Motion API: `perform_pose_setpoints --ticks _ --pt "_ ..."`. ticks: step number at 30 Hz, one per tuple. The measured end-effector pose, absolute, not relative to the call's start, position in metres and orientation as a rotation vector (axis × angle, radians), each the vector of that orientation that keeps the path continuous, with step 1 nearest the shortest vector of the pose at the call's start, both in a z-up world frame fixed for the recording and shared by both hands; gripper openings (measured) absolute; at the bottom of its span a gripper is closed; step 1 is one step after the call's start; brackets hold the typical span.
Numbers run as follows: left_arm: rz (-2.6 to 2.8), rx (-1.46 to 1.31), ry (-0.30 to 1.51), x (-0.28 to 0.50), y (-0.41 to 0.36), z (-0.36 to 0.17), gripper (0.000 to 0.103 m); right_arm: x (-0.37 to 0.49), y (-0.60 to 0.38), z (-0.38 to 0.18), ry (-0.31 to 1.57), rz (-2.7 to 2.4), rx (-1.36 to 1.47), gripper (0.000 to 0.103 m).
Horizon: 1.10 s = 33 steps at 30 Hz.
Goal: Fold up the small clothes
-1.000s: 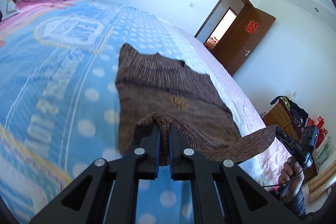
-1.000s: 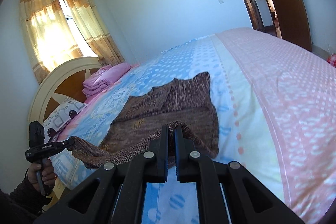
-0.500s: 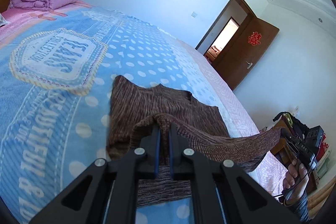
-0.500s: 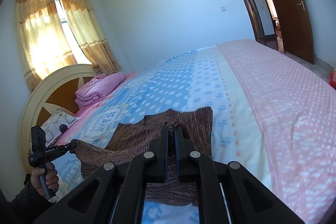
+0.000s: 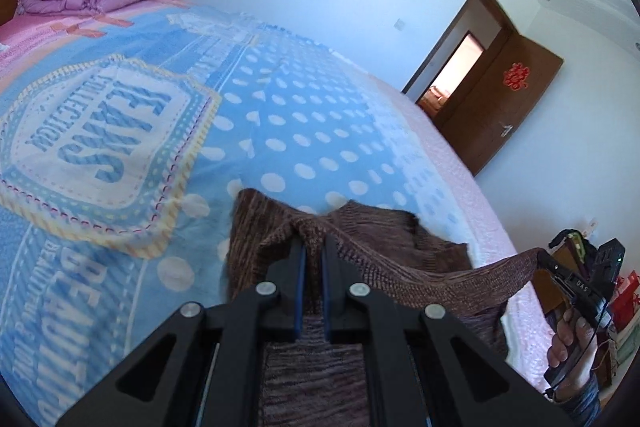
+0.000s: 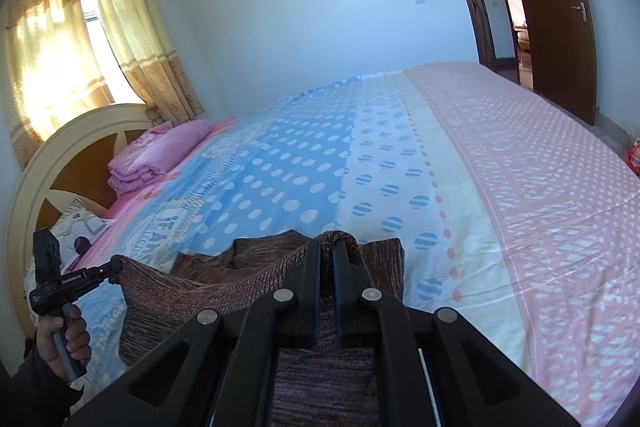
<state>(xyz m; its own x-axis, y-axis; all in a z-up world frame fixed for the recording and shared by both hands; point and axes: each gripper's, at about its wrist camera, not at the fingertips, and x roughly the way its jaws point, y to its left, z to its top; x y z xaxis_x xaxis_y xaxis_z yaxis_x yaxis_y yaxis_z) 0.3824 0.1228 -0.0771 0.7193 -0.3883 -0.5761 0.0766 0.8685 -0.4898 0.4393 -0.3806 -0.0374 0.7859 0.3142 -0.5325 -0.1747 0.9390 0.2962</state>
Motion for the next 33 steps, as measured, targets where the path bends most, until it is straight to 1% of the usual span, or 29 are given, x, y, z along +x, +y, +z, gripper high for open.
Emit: perform_pose_setpoints --ticks 4,7,8,9,10,11,12,13,14,15,19,22,23,26,29,33 --pt "-0.206 -0.398 0.778 0.406 0.119 -0.104 0.007 0.476 -0.373 -0.073 0.698 0.228 0.193 0.005" --pt "-0.194 -0.371 0.829 0.415 0.119 -0.117 0.012 0.5 -0.365 -0.098 0.776 0.223 0.14 0.005" --pt "-0.183 -0.36 0.836 0.415 0.12 -0.117 0.015 0.509 -0.361 -0.106 0.814 0.216 0.105 0.005" --pt "-0.171 -0.345 0.835 0.412 0.121 -0.117 0.022 0.512 -0.358 -0.11 0.822 0.197 0.074 0.006" --pt "-0.163 -0.323 0.824 0.405 0.124 -0.114 0.026 0.512 -0.355 -0.112 0.811 0.165 0.028 0.008" --pt "-0.161 -0.3 0.813 0.4 0.125 -0.112 0.038 0.509 -0.353 -0.112 0.801 0.155 0.004 0.017" --pt "-0.157 -0.265 0.804 0.393 0.125 -0.109 0.055 0.505 -0.351 -0.11 0.796 0.159 -0.008 0.033" --pt "-0.163 -0.216 0.785 0.383 0.124 -0.105 0.064 0.5 -0.349 -0.11 0.796 0.176 -0.017 0.042" --pt "-0.169 -0.163 0.772 0.374 0.12 -0.103 0.078 0.493 -0.344 -0.109 0.796 0.199 -0.025 0.057" --pt "-0.163 -0.106 0.771 0.371 0.114 -0.103 0.085 0.485 -0.338 -0.11 0.79 0.231 -0.049 0.065" --pt "-0.143 0.173 0.817 0.369 0.079 -0.12 0.086 0.472 -0.295 -0.126 0.826 0.286 -0.273 0.066" --pt "-0.119 0.315 0.847 0.381 0.057 -0.133 0.088 0.476 -0.265 -0.14 0.819 0.255 -0.471 0.066" --pt "-0.092 0.348 0.838 0.389 0.052 -0.134 0.088 0.481 -0.261 -0.138 0.811 0.25 -0.495 0.066" --pt "-0.015 0.364 0.811 0.416 0.05 -0.121 0.088 0.511 -0.256 -0.122 0.794 0.2 -0.497 0.066" --pt "0.046 0.283 0.769 0.437 0.064 -0.095 0.088 0.546 -0.267 -0.096 0.75 0.13 -0.416 0.066" --pt "0.106 0.172 0.767 0.445 0.092 -0.08 0.095 0.557 -0.286 -0.085 0.733 0.089 -0.323 0.066"
